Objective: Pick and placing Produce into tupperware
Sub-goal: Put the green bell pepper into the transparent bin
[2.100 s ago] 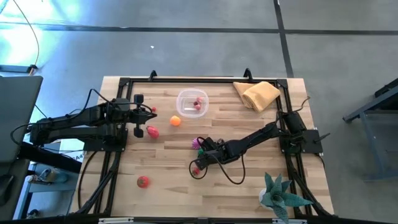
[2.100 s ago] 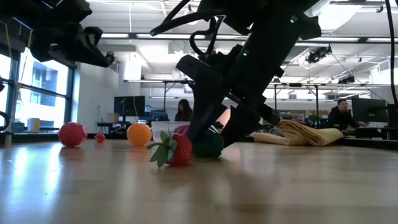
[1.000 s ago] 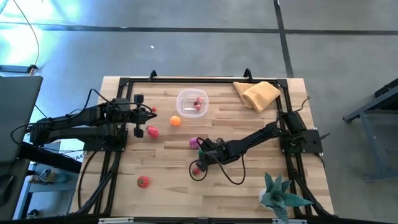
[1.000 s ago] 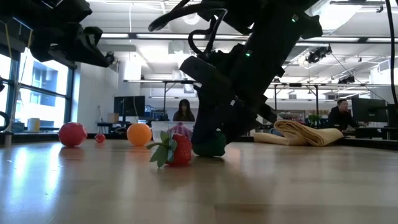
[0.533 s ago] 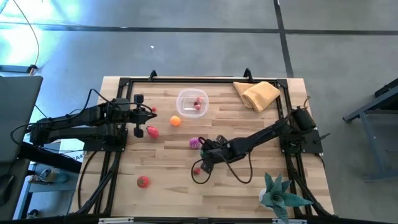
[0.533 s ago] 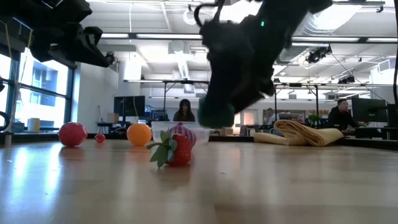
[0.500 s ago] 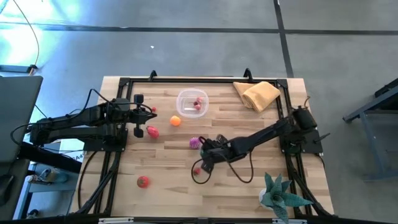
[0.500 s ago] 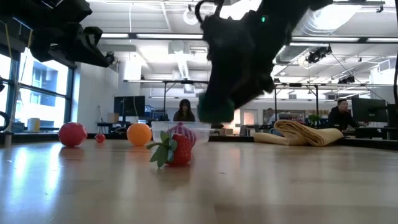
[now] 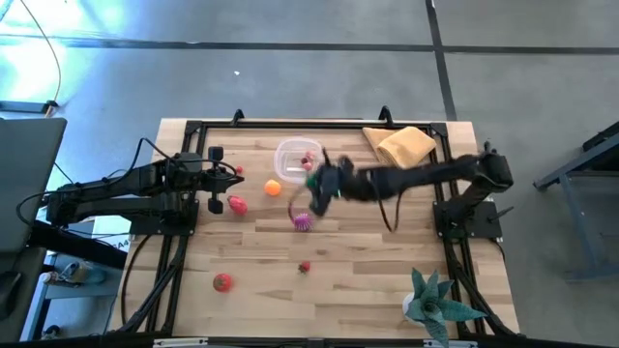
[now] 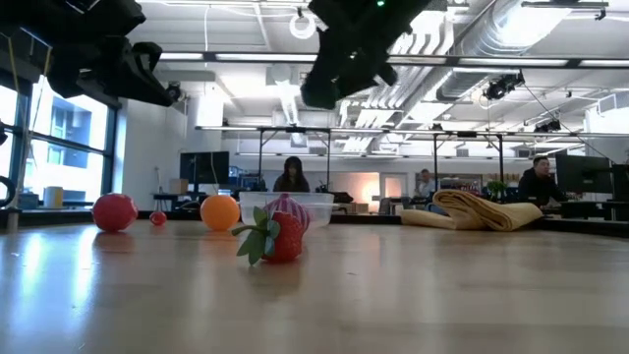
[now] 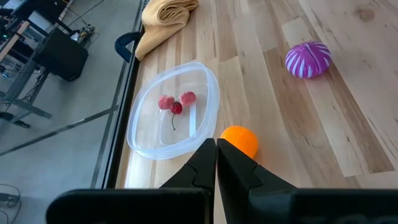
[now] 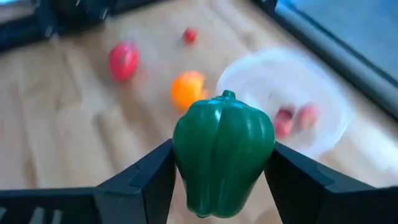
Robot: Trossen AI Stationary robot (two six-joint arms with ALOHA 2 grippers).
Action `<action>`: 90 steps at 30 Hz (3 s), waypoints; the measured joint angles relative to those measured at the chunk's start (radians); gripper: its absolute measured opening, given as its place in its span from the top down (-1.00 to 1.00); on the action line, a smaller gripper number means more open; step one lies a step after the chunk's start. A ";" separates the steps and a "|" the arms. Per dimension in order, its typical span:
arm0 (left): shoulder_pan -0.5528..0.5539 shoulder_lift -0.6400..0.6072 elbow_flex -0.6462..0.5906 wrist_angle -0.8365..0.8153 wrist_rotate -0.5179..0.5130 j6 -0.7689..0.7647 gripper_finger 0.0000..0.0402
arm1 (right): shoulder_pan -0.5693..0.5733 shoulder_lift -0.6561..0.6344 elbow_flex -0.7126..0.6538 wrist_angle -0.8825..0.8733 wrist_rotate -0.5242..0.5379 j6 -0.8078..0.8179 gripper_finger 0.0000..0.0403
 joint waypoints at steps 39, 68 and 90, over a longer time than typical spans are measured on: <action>0.000 0.000 0.000 0.000 0.000 0.000 0.97 | -0.472 0.794 0.907 -0.505 -0.479 -0.460 -0.04; 0.000 0.000 0.000 0.000 0.000 0.000 0.97 | -0.471 0.810 0.907 -0.577 -0.451 -0.506 -0.04; 0.000 0.000 0.000 0.000 0.000 0.000 0.97 | -0.461 0.789 0.936 -0.595 -0.456 -0.513 -0.33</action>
